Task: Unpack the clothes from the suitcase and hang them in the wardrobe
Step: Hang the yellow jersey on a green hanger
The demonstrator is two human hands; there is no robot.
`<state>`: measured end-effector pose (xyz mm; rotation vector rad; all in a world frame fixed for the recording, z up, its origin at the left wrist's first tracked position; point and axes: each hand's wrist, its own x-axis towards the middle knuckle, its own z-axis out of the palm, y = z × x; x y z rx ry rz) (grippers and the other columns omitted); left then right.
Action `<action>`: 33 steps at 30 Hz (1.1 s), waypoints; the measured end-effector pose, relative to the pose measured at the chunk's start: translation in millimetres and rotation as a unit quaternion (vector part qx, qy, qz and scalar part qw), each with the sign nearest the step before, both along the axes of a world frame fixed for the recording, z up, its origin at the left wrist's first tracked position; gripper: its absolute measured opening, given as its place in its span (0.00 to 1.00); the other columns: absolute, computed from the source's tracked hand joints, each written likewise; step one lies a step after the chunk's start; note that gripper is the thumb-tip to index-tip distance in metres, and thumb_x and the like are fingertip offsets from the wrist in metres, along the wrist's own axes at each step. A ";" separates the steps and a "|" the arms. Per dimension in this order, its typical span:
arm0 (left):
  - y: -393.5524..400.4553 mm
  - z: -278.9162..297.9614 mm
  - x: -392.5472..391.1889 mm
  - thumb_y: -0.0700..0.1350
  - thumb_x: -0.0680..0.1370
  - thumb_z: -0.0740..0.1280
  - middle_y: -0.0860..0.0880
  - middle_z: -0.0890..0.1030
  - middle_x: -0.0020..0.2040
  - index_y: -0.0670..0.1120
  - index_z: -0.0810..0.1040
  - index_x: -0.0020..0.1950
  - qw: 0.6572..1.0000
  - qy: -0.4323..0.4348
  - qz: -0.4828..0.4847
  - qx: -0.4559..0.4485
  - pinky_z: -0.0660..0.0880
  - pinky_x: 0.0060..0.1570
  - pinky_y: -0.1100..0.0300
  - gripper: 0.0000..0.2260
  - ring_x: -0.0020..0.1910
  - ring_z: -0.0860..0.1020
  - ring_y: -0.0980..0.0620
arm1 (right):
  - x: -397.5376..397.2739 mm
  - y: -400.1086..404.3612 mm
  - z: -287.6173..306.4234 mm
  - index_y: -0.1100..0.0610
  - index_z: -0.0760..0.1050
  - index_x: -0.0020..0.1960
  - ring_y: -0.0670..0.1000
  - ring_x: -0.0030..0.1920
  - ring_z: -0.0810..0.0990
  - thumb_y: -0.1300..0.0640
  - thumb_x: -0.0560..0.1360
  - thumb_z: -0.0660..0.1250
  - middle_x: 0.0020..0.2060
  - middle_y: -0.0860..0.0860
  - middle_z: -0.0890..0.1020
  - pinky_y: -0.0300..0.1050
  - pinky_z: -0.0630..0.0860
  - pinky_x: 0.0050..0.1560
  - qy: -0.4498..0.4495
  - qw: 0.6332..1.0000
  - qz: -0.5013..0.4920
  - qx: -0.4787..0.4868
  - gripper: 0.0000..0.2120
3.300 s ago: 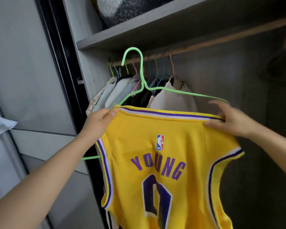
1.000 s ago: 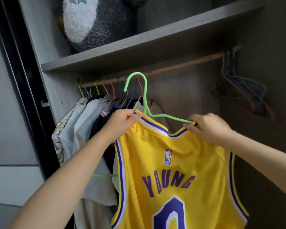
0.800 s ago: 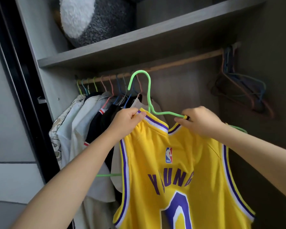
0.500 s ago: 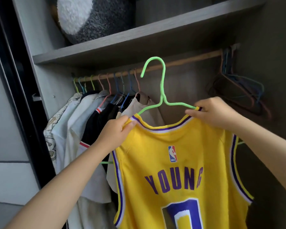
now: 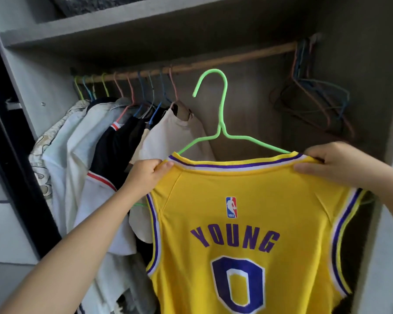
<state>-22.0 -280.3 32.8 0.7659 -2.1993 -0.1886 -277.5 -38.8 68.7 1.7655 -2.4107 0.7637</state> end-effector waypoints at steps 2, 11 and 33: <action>1.7 0.9 -10.9 0.75 0.68 0.50 0.51 0.62 0.24 0.48 0.60 0.27 1.000 -0.013 -0.001 0.023 0.61 0.26 0.65 0.30 0.26 0.67 0.55 | -1.9 6.4 -0.9 0.55 0.74 0.37 0.46 0.35 0.74 0.51 0.75 0.63 0.33 0.51 0.76 0.34 0.70 0.30 0.001 0.999 -0.024 -0.021 0.10; -37.2 11.7 -40.4 0.53 0.79 0.59 0.43 0.67 0.70 0.45 0.61 0.72 0.962 -0.240 0.094 0.093 0.67 0.63 0.54 0.24 0.67 0.68 0.44 | -1.1 -16.8 11.2 0.57 0.75 0.46 0.49 0.39 0.74 0.50 0.77 0.61 0.37 0.50 0.75 0.41 0.69 0.37 0.041 0.993 -0.106 0.023 0.10; -46.3 47.4 -1.4 0.43 0.71 0.70 0.38 0.64 0.68 0.41 0.70 0.64 0.964 -0.065 0.243 -0.087 0.64 0.61 0.46 0.23 0.67 0.60 0.38 | 41.5 -80.2 110.0 0.67 0.69 0.63 0.54 0.40 0.70 0.64 0.77 0.57 0.31 0.51 0.64 0.39 0.68 0.36 -0.165 0.948 -0.193 -0.194 0.16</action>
